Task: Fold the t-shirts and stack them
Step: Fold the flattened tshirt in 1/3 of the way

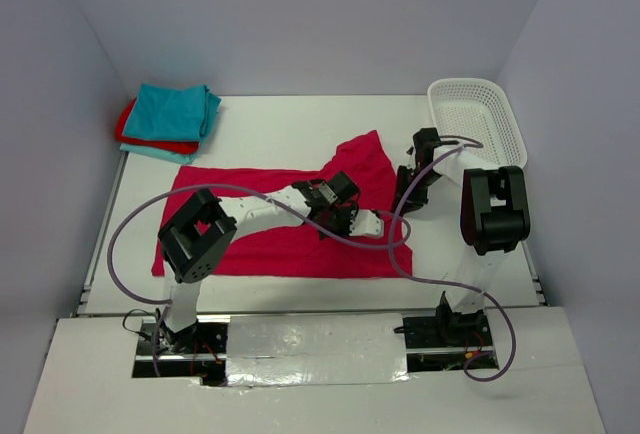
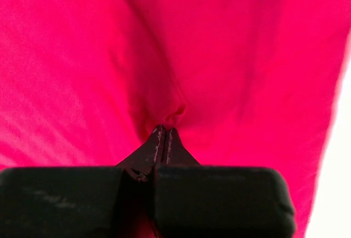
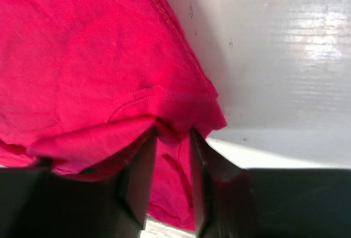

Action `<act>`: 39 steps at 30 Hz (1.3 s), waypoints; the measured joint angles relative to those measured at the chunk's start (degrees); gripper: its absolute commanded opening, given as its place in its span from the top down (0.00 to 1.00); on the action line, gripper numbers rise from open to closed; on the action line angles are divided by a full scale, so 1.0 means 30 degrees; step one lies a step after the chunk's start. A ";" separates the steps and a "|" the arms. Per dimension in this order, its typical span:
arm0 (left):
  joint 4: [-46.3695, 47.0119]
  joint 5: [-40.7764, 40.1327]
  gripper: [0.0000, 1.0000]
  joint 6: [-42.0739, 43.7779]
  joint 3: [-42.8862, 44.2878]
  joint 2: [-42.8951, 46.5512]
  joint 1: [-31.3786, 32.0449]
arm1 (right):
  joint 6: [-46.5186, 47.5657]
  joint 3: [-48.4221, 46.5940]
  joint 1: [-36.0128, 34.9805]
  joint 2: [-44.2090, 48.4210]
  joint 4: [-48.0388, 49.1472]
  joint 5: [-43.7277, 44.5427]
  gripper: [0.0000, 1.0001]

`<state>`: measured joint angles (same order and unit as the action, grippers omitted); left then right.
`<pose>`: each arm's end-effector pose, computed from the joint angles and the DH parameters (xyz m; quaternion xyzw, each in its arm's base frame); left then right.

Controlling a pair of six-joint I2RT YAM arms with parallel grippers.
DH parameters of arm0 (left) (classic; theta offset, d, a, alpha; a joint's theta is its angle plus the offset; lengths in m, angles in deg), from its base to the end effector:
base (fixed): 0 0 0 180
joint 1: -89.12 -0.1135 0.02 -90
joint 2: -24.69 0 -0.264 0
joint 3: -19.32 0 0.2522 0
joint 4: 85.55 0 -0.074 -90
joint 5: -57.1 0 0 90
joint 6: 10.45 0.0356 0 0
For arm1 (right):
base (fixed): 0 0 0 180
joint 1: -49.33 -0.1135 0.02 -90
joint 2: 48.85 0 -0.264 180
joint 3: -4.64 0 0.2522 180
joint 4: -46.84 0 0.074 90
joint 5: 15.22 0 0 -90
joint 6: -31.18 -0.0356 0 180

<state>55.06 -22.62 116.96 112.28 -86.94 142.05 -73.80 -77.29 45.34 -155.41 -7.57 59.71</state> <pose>0.2444 -0.3341 0.1857 0.6965 0.6576 -0.1223 0.2599 0.3436 0.0332 0.1550 0.0820 0.9835 0.1443 0.0719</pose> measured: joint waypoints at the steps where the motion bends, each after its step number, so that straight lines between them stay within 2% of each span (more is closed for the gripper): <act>1: -0.0087 -0.0036 1.00 0.0109 0.0007 0.0029 -0.0415 | 0.0051 -0.0109 0.0000 -0.0007 -0.0189 0.0029 0.58; 2: -0.0160 -0.0080 1.00 0.0211 0.0007 0.0029 -0.0641 | 0.0102 -0.0204 0.0000 -0.0029 -0.0299 0.0044 0.58; 4: -0.0277 -0.0087 1.00 0.0452 0.0015 0.0029 -0.0852 | 0.0160 -0.0372 -0.0007 -0.0044 -0.0364 0.0029 0.68; 5: -0.0335 -0.0073 1.00 0.0474 0.0015 0.0029 -0.0845 | 0.0211 -0.0430 -0.0007 -0.0051 -0.0386 0.0029 0.75; 6: -0.0393 -0.0007 1.00 0.0466 0.0029 0.0029 -0.0794 | 0.0233 -0.0474 -0.0007 -0.0051 -0.0393 0.0015 0.89; 8: -0.0452 0.0066 1.00 0.0459 0.0095 0.0029 -0.0670 | 0.0211 -0.0561 -0.0036 -0.0066 -0.0459 -0.0036 0.88; 9: -0.0444 0.0109 1.00 0.0459 0.0117 0.0029 -0.0634 | 0.0189 -0.0576 -0.0051 -0.0066 -0.0474 -0.0051 0.76; 11: -0.0444 0.0146 1.00 0.0459 0.0197 0.0029 -0.0576 | 0.0087 -0.0605 -0.0080 -0.0066 -0.0546 -0.0138 0.67; 16: -0.0444 0.0146 1.00 0.0474 0.0233 0.0029 -0.0539 | 0.0029 -0.0605 -0.0226 -0.0066 -0.0641 -0.0430 0.65; 17: -0.0430 0.0131 1.00 0.0474 0.0233 0.0029 -0.0539 | 0.0015 -0.0605 -0.0291 -0.0066 -0.0641 -0.0510 0.66; 19: -0.0408 0.0124 1.00 0.0481 0.0233 0.0029 -0.0546 | -0.0015 -0.0605 -0.0444 -0.0066 -0.0641 -0.0648 0.73; 20: -0.0408 0.0117 1.00 0.0488 0.0233 0.0029 -0.0561 | -0.0007 -0.0605 -0.0525 -0.0073 -0.0641 -0.0699 0.83; 25: -0.0372 -0.0007 1.00 0.0532 0.0233 0.0029 -0.0597 | -0.0080 -0.0605 -0.0721 -0.0160 -0.0707 -0.0743 1.00; 34: -0.0444 0.0073 1.00 0.0685 0.0248 0.0255 -0.1953 | -0.0109 -0.0605 -0.0721 -0.0131 -0.1348 -0.0539 1.00; 39: -0.1348 0.0984 1.00 0.1807 0.0503 0.0758 -0.3147 | -0.0109 -0.0474 -0.0758 0.0699 -0.2025 -0.0692 1.00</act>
<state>51.02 -19.66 122.38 113.79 -84.67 132.60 -74.13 -78.71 43.07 -153.31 -13.64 57.63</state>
